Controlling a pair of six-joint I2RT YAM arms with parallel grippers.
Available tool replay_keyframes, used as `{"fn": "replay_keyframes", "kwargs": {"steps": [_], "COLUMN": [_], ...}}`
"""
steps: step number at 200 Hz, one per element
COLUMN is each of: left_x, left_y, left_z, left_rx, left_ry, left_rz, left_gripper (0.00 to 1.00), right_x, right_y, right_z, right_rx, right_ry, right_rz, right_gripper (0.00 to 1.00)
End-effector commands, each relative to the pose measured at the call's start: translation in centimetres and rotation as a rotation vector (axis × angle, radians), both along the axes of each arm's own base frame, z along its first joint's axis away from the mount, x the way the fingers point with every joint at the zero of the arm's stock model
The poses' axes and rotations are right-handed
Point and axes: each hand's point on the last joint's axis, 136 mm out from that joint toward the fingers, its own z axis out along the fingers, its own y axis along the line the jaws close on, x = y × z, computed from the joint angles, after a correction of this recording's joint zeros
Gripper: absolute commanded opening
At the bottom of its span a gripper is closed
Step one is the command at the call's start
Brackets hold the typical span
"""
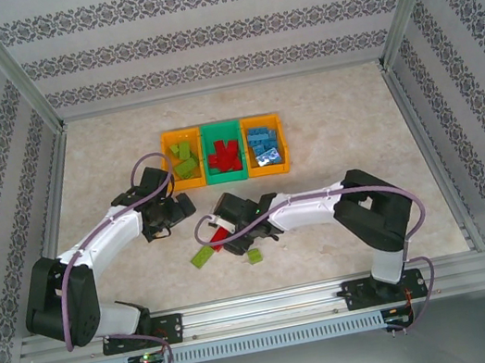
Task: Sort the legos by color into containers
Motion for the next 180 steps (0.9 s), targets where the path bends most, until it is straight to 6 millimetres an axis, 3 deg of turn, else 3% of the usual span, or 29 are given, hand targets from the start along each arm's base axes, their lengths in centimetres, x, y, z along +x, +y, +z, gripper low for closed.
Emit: {"fn": "replay_keyframes", "kwargs": {"steps": [1,22,56,98,154,180], "left_x": [-0.4,-0.4,-0.5,-0.5,-0.8,-0.9], "left_y": [0.5,0.5,0.7,0.8,1.1,0.2], "left_z": [0.1,0.1,0.0,0.4,1.7,2.6], "left_rx": [0.001,0.000,0.007,0.016,0.064,0.117], "left_ry": [-0.001,-0.004,-0.002,-0.015,-0.070,-0.123], "left_rz": [0.023,0.023,0.025,0.011,-0.071,-0.156], "left_gripper": [0.99,0.99,0.99,0.99,1.00,1.00], "right_x": [0.4,0.4,1.5,4.2,11.4,15.9], "right_y": [-0.1,-0.3,-1.8,-2.6,-2.0,-3.1], "right_z": [-0.2,-0.3,0.0,3.5,12.1,13.6], "right_rx": [-0.044,-0.046,-0.052,0.149,0.491,0.510], "right_ry": [-0.014,-0.005,-0.014,0.040,0.081,0.100], "right_rz": [0.005,0.006,-0.070,-0.222,-0.419,-0.569], "right_gripper": [0.44,0.35,0.33,0.32,0.32,0.33]}}
